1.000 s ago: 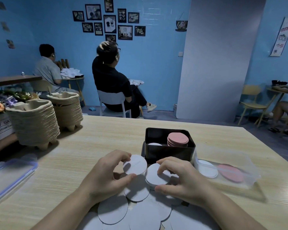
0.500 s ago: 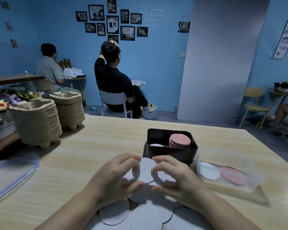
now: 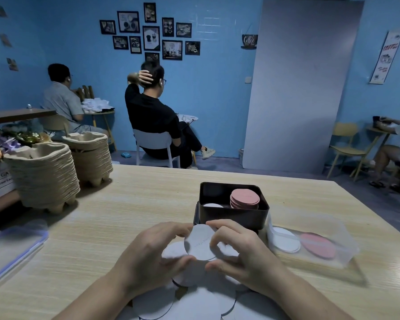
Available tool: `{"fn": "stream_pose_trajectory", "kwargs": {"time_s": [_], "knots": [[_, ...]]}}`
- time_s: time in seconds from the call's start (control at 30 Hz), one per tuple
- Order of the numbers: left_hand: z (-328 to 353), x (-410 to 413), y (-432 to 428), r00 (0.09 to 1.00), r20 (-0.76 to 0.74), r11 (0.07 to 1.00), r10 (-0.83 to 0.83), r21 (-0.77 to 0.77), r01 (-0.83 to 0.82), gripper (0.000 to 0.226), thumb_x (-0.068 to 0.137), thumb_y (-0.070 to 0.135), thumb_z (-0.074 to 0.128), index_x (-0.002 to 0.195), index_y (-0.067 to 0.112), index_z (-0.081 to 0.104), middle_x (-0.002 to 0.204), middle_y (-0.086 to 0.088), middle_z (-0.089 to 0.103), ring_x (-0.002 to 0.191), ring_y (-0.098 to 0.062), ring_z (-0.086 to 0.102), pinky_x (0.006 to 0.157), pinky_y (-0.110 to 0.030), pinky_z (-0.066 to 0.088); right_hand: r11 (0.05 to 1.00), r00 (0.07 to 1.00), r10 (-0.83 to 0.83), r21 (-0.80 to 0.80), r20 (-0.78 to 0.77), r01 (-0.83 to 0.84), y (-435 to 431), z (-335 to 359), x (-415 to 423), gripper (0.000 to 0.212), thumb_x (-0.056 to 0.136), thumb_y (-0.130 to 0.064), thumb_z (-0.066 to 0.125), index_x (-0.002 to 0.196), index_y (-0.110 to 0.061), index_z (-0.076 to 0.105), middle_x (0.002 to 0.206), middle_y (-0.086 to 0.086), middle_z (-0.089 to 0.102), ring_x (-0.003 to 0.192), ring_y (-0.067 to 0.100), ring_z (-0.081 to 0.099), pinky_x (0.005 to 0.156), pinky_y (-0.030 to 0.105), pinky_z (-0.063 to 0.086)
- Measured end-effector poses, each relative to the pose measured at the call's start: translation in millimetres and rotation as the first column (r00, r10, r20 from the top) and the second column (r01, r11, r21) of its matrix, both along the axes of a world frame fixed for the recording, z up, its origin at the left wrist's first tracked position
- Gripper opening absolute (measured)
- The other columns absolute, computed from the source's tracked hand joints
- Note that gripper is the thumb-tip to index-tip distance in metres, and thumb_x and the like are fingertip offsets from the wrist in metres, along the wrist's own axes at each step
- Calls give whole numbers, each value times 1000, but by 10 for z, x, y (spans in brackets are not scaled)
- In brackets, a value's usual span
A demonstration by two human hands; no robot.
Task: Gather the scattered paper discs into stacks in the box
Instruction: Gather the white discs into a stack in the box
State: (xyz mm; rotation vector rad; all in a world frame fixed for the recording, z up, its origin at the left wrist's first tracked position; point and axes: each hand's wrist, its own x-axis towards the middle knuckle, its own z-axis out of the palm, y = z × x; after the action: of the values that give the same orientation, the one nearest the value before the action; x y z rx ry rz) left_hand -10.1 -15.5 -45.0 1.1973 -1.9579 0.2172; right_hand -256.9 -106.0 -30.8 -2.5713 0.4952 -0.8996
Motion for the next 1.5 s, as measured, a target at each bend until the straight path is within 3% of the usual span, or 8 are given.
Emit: {"fn": "stream_pose_trajectory", "kwargs": {"time_s": [0.13,0.4,0.7,1.0,1.1,1.17,1.33,1.5], "knots": [[-12,-31,-20,1000,5,999,-30,13,29,39,87,42,79,116,19,66,121,12,72,103,-7,70,82,-26,56,1000,999,25,-6,24,-25,4,-7,29,49,88,-61,70,122,-29,54,142,-9,56,133,1,51,103,18,44],[-11,-11,-39,998,-7,995,-57,81,57,46,86,38,83,125,20,65,119,15,71,102,-3,67,85,-18,52,1000,999,20,-16,33,-19,-8,-18,24,37,87,-52,78,106,-24,63,141,-8,56,134,5,53,101,30,50],[-41,-1,-58,998,-6,994,-68,85,69,49,85,41,85,123,16,67,114,11,72,98,-6,67,83,-22,55,1000,1000,-3,14,-12,3,11,-11,27,34,85,-52,79,104,-29,62,143,-10,57,135,1,51,102,31,49],[-52,-4,-60,997,-45,993,-55,103,60,45,79,36,87,115,22,65,99,15,69,85,-6,64,73,-29,55,998,999,10,69,-34,-7,5,6,13,38,79,-51,85,102,-30,63,139,-13,58,126,1,56,96,17,45],[-56,14,-62,999,-28,992,-41,120,44,47,77,36,88,115,21,65,98,14,69,84,-5,62,73,-25,54,998,999,3,60,-47,0,0,6,16,38,78,-49,86,101,-30,64,139,-13,58,124,0,56,94,13,42],[-48,10,-50,999,-20,989,-41,141,44,47,77,38,85,117,21,66,101,15,70,87,0,61,76,-20,53,998,999,1,63,-53,2,3,10,17,37,78,-49,86,101,-29,64,139,-14,57,126,1,55,96,16,44],[-33,-28,-30,1000,-9,985,-28,168,29,53,76,48,85,119,24,65,104,21,68,88,1,61,77,-25,54,999,996,9,52,-87,-5,11,13,22,35,80,-51,82,101,-29,65,139,-14,56,130,0,53,103,24,45],[8,-36,3,999,5,982,-34,189,33,52,78,52,83,118,26,64,105,19,71,90,5,61,79,-16,51,1000,992,15,24,-128,-12,34,33,17,30,84,-49,79,101,-29,65,140,-12,56,128,-1,54,97,26,50]]}}
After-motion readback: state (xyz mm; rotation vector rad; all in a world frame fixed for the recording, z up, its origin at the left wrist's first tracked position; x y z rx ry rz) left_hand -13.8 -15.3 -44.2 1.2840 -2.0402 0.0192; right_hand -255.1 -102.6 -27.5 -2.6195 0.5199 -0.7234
